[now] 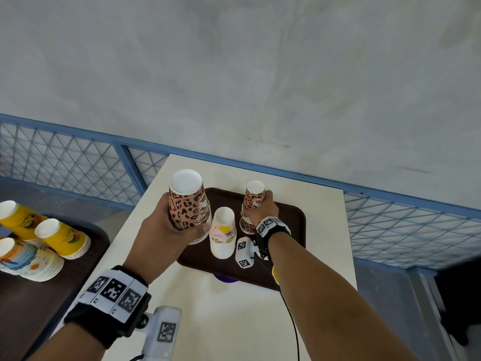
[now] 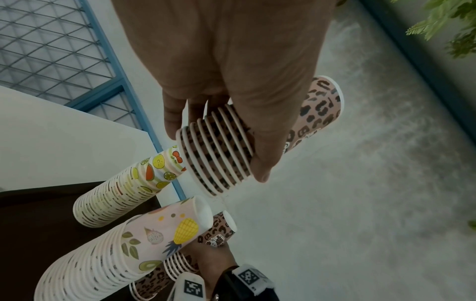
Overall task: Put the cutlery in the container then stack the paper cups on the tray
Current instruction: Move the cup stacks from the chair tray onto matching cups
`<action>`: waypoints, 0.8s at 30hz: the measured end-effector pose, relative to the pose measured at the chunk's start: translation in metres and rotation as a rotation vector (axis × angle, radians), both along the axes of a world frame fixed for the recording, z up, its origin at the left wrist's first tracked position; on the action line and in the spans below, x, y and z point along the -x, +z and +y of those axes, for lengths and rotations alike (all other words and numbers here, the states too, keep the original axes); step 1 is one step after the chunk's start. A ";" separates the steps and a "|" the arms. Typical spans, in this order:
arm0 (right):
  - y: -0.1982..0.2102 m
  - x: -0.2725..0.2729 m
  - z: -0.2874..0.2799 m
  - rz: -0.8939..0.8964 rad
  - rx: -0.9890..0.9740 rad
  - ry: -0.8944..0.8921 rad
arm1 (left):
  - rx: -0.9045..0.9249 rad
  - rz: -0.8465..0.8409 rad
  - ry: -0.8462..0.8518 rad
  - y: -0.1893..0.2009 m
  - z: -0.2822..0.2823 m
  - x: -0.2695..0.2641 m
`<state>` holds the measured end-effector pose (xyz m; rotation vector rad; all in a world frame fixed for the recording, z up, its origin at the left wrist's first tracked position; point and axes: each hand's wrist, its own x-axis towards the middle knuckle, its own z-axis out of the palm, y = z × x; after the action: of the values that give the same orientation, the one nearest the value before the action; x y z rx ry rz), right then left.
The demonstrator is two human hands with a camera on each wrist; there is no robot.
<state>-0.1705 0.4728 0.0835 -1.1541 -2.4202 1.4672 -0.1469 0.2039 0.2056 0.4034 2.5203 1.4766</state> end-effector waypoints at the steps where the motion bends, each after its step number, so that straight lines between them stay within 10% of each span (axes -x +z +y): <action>1: 0.001 0.001 0.001 -0.018 -0.003 0.027 | -0.006 -0.007 -0.006 0.000 0.000 0.000; 11: 0.006 0.008 0.015 -0.110 -0.062 0.206 | -0.006 -0.014 0.016 0.002 0.000 0.003; 24: -0.013 0.015 -0.029 0.049 -0.018 -0.181 | -0.043 -0.017 -0.028 0.000 0.001 0.005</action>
<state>-0.1857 0.4434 0.0707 -1.2799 -2.2260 1.3997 -0.1520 0.2051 0.2058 0.4293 2.4637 1.5192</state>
